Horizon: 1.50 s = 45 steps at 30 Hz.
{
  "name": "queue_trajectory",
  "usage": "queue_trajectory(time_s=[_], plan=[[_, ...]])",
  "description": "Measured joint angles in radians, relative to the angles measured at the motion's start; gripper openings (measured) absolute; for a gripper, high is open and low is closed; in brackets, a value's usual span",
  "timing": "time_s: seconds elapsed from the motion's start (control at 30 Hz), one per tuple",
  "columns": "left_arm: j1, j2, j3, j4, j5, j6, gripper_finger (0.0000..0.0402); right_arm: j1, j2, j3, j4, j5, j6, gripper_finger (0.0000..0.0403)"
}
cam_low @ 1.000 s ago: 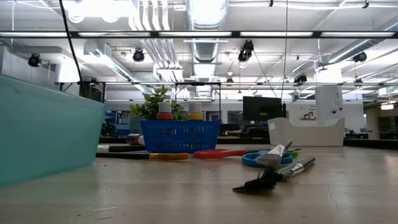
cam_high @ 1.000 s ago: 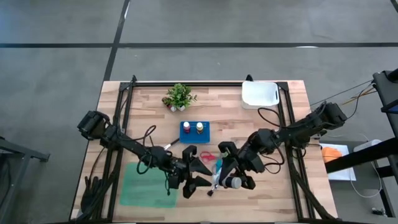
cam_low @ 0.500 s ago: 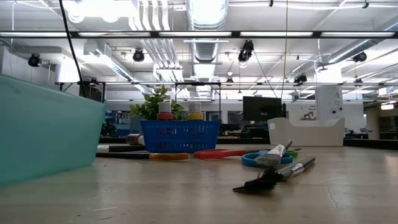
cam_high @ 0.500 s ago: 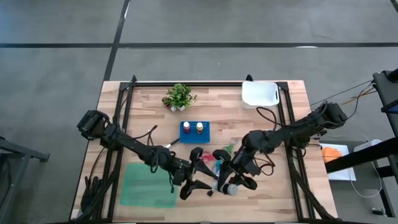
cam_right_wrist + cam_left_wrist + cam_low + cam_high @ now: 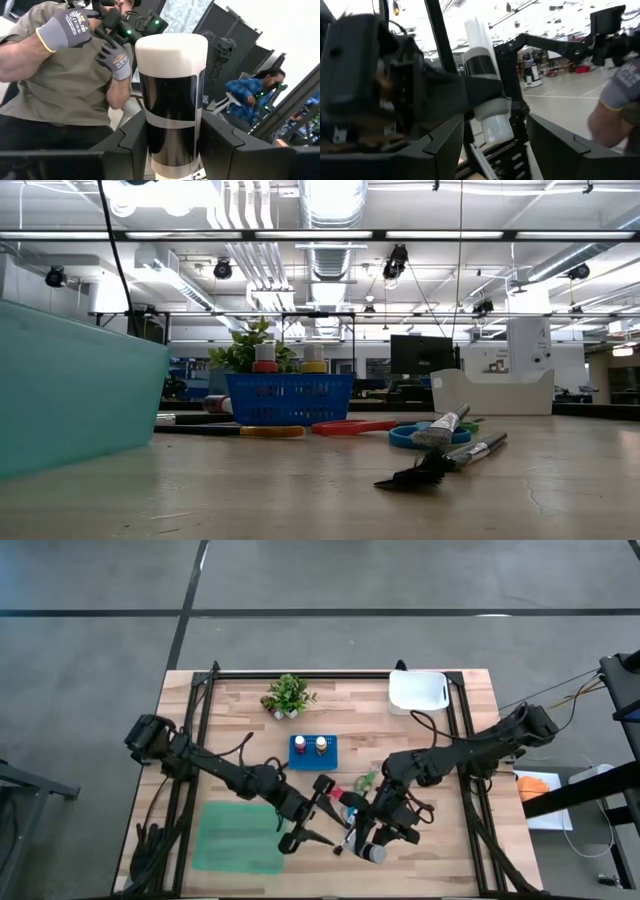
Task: Pick & Place Paint Supplies
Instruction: Put the grey paint into the blue bin
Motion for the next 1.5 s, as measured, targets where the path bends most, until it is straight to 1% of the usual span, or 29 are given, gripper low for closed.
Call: queue_trajectory(time_s=[0.1,0.2,0.33,0.43,0.53,0.6,0.7,0.77,0.83,0.87,0.97,1.07,1.17,1.27,1.33,1.43,1.5], plan=[[0.023,0.000,0.000,-0.037,0.041,-0.051,0.0224,0.000,0.000,0.027,-0.047,-0.003,-0.001,0.0134],[0.047,0.000,0.000,-0.112,0.058,-0.038,0.0224,0.000,0.003,0.051,-0.081,-0.004,0.015,0.0134],[0.057,0.000,0.000,-0.192,0.040,0.082,0.0224,0.000,0.003,0.062,-0.078,0.010,0.052,0.0134],[0.029,0.000,0.000,-0.260,0.051,0.211,0.0224,0.006,0.003,0.054,-0.083,0.085,0.078,0.0134],[-0.029,0.000,0.000,-0.343,0.045,0.363,0.0224,0.007,0.003,0.051,-0.114,0.163,0.102,0.0134],[-0.073,0.000,-0.001,-0.414,-0.055,0.440,0.0224,0.007,0.001,0.051,-0.168,0.190,0.124,0.0134],[-0.139,0.000,-0.001,-0.529,-0.276,0.528,0.0224,0.013,-0.002,0.055,-0.256,0.290,0.163,0.0134],[-0.185,0.000,-0.002,-0.577,-0.426,0.573,0.0224,0.019,-0.005,0.056,-0.303,0.364,0.196,0.0134],[-0.237,0.000,-0.002,-0.572,-0.568,0.612,0.0224,0.022,-0.008,0.057,-0.354,0.424,0.235,0.0134],[-0.262,0.000,-0.002,-0.556,-0.633,0.640,0.0224,0.022,-0.008,0.057,-0.379,0.436,0.256,0.0134],[-0.334,0.000,0.009,-0.533,-0.778,0.742,0.0224,0.022,-0.007,0.056,-0.451,0.464,0.327,0.0134],[-0.384,0.000,0.030,-0.461,-0.854,0.823,0.0224,0.028,-0.003,0.053,-0.484,0.526,0.390,0.0134],[-0.409,-0.001,0.056,-0.385,-0.921,0.872,0.0224,0.028,0.018,0.052,-0.494,0.532,0.434,0.0134],[-0.406,-0.001,0.087,-0.388,-0.972,0.892,0.0224,0.033,0.052,0.051,-0.491,0.527,0.453,0.0134],[-0.395,-0.001,0.108,-0.424,-0.971,0.882,0.0224,0.040,0.076,0.052,-0.488,0.501,0.455,0.0134],[-0.381,-0.001,0.152,-0.549,-0.948,0.829,0.0224,0.052,0.104,0.055,-0.460,0.456,0.457,0.0134],[-0.369,-0.001,0.190,-0.638,-0.911,0.780,0.0224,0.053,0.117,0.064,-0.451,0.442,0.456,0.0134]])
